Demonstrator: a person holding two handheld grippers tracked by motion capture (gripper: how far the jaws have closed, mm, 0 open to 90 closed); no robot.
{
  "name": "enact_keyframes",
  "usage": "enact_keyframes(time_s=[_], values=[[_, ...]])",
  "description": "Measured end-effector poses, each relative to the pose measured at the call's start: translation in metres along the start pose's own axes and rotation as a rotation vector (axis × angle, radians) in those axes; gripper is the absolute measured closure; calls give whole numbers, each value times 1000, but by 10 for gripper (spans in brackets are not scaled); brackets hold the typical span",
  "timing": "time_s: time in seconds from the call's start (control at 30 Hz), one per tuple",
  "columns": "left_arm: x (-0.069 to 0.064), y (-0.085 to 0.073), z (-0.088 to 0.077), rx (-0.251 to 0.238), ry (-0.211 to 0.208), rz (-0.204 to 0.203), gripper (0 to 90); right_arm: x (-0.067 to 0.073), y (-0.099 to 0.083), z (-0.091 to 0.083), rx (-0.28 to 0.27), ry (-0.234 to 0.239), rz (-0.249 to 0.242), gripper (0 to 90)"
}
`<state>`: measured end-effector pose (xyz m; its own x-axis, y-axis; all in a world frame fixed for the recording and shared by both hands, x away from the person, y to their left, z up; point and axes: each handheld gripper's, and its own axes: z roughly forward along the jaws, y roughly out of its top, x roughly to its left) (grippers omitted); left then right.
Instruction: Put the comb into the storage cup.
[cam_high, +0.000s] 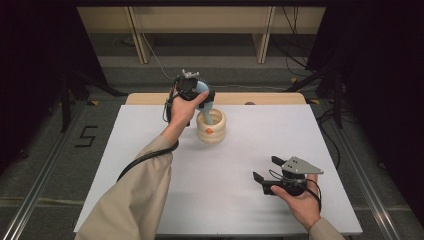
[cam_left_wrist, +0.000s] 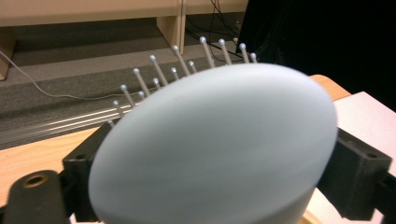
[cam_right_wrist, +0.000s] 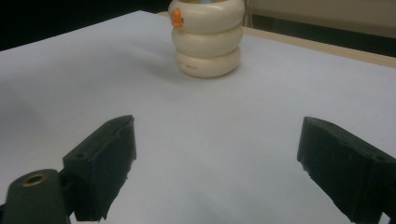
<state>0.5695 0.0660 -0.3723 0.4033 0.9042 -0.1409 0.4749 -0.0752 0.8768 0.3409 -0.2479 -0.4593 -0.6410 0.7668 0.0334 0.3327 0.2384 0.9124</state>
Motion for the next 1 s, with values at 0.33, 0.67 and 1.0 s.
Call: enact_keyframes(time_s=[0.33, 0.67, 1.0], values=[[5, -4, -6, 4, 1, 8, 78, -1, 0, 0, 5, -7, 2, 127], [5, -7, -17, -6, 0, 43, 59, -1, -1, 2, 9, -1, 6, 127], [4, -14, -27, -11, -34, 61, 16, 0, -1, 2, 14, -1, 6, 128]])
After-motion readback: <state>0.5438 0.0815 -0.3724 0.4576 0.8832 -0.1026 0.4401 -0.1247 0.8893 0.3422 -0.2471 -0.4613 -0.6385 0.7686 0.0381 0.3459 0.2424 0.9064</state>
